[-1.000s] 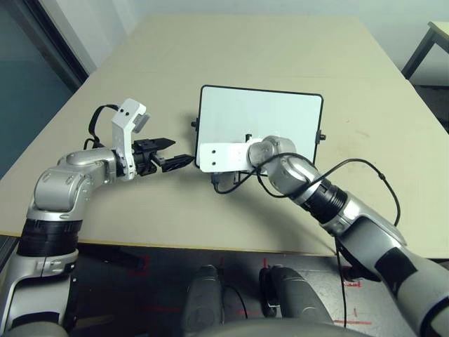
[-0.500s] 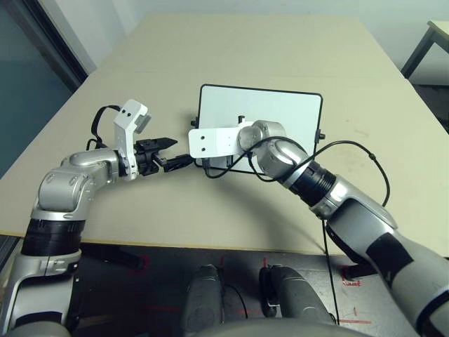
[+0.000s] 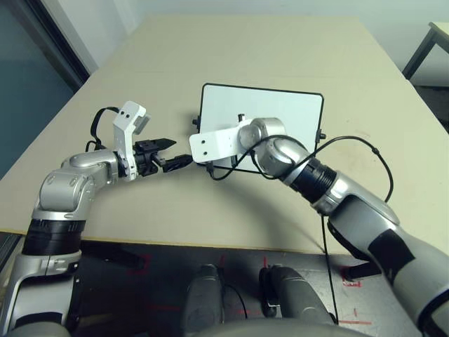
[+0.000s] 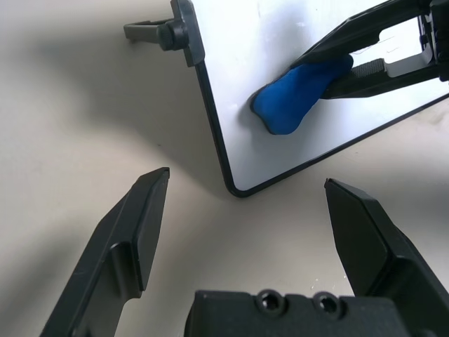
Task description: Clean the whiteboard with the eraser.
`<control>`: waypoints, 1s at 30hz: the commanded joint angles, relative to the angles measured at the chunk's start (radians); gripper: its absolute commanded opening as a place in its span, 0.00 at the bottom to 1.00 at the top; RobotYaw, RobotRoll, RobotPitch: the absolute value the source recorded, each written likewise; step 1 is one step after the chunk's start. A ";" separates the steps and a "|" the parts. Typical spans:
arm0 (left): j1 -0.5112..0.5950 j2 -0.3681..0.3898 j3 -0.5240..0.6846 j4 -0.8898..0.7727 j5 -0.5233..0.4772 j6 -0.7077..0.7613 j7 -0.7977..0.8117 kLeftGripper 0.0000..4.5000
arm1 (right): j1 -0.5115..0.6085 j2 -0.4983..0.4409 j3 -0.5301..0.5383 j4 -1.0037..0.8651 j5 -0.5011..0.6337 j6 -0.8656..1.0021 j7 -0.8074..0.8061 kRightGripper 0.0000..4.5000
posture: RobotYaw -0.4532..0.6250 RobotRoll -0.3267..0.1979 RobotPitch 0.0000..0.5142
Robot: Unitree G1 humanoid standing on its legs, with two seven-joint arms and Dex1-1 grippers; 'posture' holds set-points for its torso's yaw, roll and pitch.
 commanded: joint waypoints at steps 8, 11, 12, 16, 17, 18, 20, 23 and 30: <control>0.010 -0.004 -0.002 0.003 0.001 0.001 0.002 1.00 | 0.143 -0.091 0.048 -0.104 -0.076 0.071 0.108 0.13 | 0.42 0.62 0.23; 0.008 -0.005 0.000 -0.001 -0.001 0.004 0.007 1.00 | 0.092 -0.046 -0.043 -0.061 -0.034 0.091 0.063 0.13 | 0.43 0.62 0.23; 0.007 -0.006 0.002 -0.003 -0.001 0.005 0.010 1.00 | 0.079 -0.037 -0.069 -0.057 -0.022 0.101 0.059 0.13 | 0.43 0.62 0.23; -0.004 -0.038 0.054 -0.008 -0.004 -0.047 0.058 1.00 | -0.060 0.010 -0.332 -0.062 0.103 0.179 -0.040 0.13 | 0.44 0.62 0.22; -0.009 -0.049 0.070 -0.006 -0.003 -0.069 0.073 1.00 | -0.098 0.018 -0.396 -0.058 0.131 0.189 -0.078 0.13 | 0.44 0.62 0.22; -0.027 -0.078 0.102 0.006 0.000 -0.123 0.109 1.00 | -0.149 0.019 -0.486 -0.048 0.173 0.192 -0.133 0.13 | 0.44 0.62 0.21; -0.070 -0.140 0.172 0.033 0.011 -0.240 0.199 1.00 | -0.246 -0.024 -0.664 -0.003 0.244 0.165 -0.267 0.13 | 0.44 0.62 0.19; -0.113 -0.204 0.250 0.085 0.034 -0.396 0.309 1.00 | -0.282 -0.129 -0.808 0.097 0.278 0.137 -0.422 0.13 | 0.44 0.62 0.16; -0.137 -0.243 0.320 0.299 0.096 -0.649 0.439 1.00 | -0.033 -0.288 -0.913 0.173 0.303 0.223 -0.583 0.13 | 0.41 0.62 0.14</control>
